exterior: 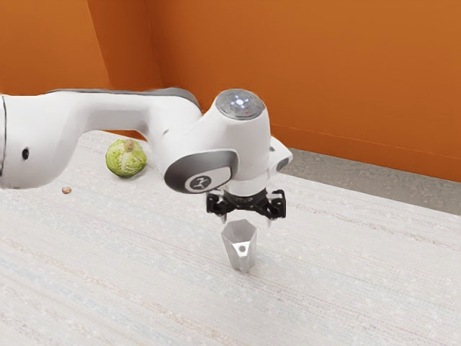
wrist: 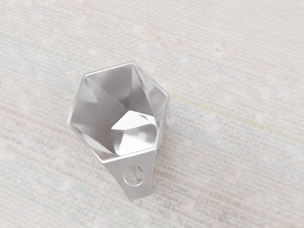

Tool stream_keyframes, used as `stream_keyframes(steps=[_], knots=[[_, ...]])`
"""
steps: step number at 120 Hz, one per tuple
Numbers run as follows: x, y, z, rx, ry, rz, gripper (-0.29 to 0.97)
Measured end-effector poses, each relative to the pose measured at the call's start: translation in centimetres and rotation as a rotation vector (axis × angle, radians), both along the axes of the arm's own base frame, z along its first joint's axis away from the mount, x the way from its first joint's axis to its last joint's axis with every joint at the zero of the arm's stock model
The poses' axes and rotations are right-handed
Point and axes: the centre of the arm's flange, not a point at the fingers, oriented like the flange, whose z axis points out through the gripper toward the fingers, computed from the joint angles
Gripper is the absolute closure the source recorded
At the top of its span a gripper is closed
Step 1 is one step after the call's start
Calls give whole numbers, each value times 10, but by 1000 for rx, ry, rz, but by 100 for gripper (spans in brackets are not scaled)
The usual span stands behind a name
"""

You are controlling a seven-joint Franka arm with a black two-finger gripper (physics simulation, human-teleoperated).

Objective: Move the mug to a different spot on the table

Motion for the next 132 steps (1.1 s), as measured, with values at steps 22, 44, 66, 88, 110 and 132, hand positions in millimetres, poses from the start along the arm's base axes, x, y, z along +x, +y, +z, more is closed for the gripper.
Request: stream_keyframes(steps=[22, 44, 66, 88, 110, 132], knots=[[34, 43, -47, 25, -20, 254, 0], [35, 31, -76, 20, -49, 359, 0], [37, 24, -111, 24, -66, 435, 0], [37, 19, -140, 26, -80, 483, 0], [36, 13, -155, 23, -95, 487, 1], [37, 15, -167, 38, -105, 473, 3]])
